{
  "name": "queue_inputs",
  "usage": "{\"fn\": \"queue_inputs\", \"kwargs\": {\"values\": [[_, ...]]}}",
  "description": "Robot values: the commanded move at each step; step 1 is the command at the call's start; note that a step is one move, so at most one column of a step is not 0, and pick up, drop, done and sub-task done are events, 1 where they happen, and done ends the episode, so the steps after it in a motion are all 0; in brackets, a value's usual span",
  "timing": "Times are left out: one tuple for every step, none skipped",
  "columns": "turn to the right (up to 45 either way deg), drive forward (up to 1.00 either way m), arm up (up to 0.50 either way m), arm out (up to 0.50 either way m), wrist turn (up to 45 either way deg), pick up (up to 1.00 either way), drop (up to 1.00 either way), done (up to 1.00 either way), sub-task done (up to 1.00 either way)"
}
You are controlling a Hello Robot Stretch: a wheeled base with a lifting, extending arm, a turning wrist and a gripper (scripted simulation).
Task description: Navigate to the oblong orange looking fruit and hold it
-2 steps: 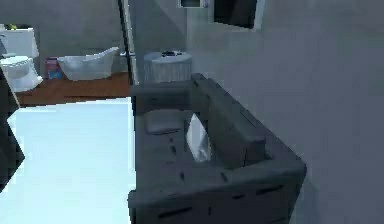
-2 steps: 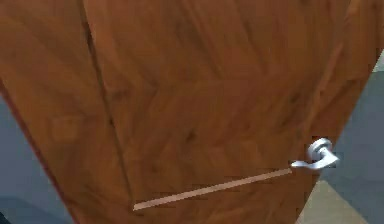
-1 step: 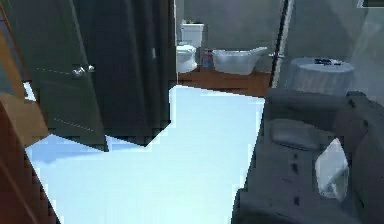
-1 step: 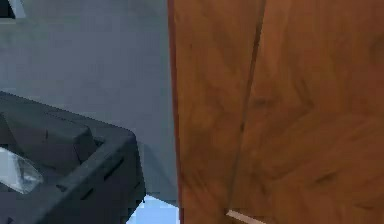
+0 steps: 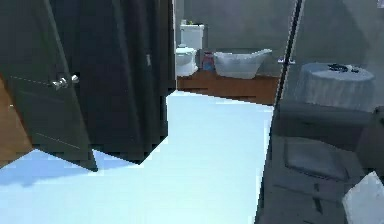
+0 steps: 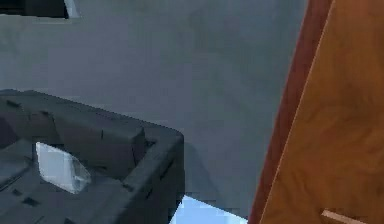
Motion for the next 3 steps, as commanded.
{"fn": "queue_inputs", "kwargs": {"values": [[12.0, 0.00, 0.00, 0.00, 0.0, 0.00, 0.00, 0.00, 0.00], [0.0, 0.15, 0.00, 0.00, 0.0, 0.00, 0.00, 0.00, 0.00], [-45.0, 0.00, 0.00, 0.00, 0.0, 0.00, 0.00, 0.00, 0.00]]}}
